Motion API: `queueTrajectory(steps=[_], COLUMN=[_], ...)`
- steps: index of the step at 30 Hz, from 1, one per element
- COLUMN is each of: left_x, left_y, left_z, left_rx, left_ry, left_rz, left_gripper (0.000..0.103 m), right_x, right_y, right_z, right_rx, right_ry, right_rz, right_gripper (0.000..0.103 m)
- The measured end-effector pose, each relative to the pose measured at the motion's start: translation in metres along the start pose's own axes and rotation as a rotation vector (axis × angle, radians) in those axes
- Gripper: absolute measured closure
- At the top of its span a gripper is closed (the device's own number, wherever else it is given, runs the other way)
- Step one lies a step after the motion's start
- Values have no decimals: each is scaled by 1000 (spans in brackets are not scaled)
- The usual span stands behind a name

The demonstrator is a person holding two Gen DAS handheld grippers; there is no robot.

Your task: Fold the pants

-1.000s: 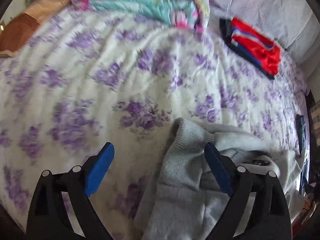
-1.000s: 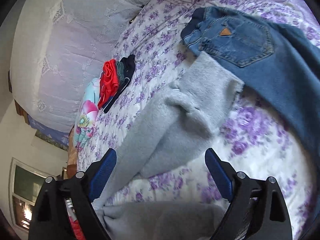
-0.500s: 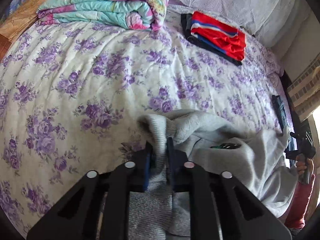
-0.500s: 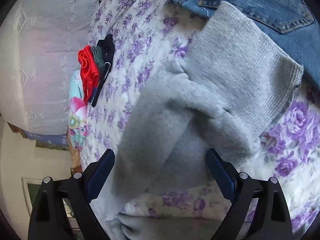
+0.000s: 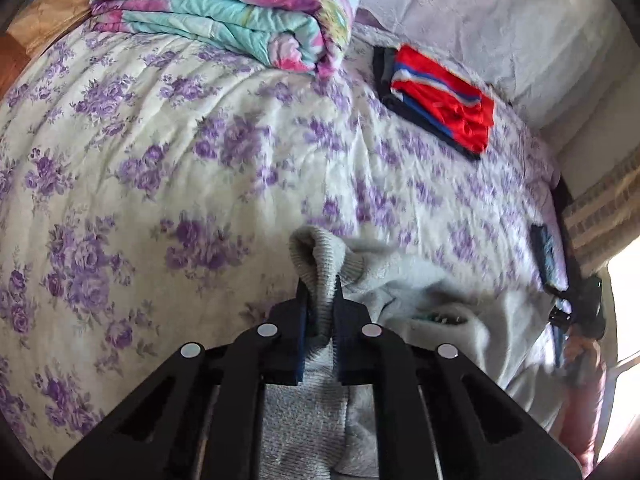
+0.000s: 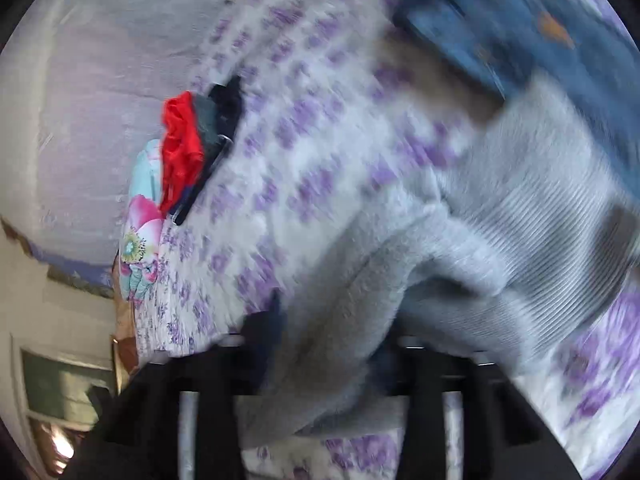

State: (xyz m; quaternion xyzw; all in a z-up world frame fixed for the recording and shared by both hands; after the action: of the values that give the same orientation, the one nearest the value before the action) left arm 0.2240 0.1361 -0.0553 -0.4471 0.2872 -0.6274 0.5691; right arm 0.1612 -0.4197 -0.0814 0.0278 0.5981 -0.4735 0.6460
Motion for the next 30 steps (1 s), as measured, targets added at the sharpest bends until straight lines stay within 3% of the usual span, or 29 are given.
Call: queueTrajectory(steps=[4,7,9,11,13,14,16,18,20,22,25,27,30], left_x=[8,15,12,3,-10,-15,-33,-43,-49,-57,-56,-58,-64], left_y=[-30,-71,-82,-63,-12,7,57,69,60,54,54,62,69], left_z=[41,63,69,73,74,72,60,52,49,46,42,40,37], left_rx=[83,225,269,223,93,52,-42,-34,3,39,61,53,40], left_ry=[-77,-96,-91,-104,-131,-145,-202,-249,-266,-275,-232,-224,-238], left_rz=[-70,-99,-66,-1,36,37,47,-1,-74,-73,-45,-19,-54], left_gripper=[95,95,95,94,94,94,92,86,77,68,66,64,62], right_x=[-81,-135,-122,-75,-14,10,36,46,41,25,-5,-10,30], right_y=[-19,-53,-58,-31,3,13,19,14,4,-9,-10,14,60], right_z=[48,62,68,73,73,71,68,65,64,68,71,72,66], right_rx=[140,265,307,226,132,120,126,134,165,213,221,154,-1], right_ry=[-178,-324,-348,-288,-136,-73,-3,13,-21,-132,-307,-334,-216], right_rz=[140,284,225,92,24,33,53,62,19,-53,-120,-138,-207], right_gripper=[92,92,88,25,28,34,35,35,35,35,35,35,39])
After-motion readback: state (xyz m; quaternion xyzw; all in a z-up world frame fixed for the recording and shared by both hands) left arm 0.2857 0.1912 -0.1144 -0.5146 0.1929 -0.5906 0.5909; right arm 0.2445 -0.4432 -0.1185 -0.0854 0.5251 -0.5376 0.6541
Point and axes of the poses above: each gripper's, at about its wrist camera, not at the fingertips, and y roughly the way its jaws point, x to its right, z to its top, the point moved 7 cm from there along y, roughly the way its jaws point, and after that the axes turned 14 degrees about z, right-handed, at the moved point
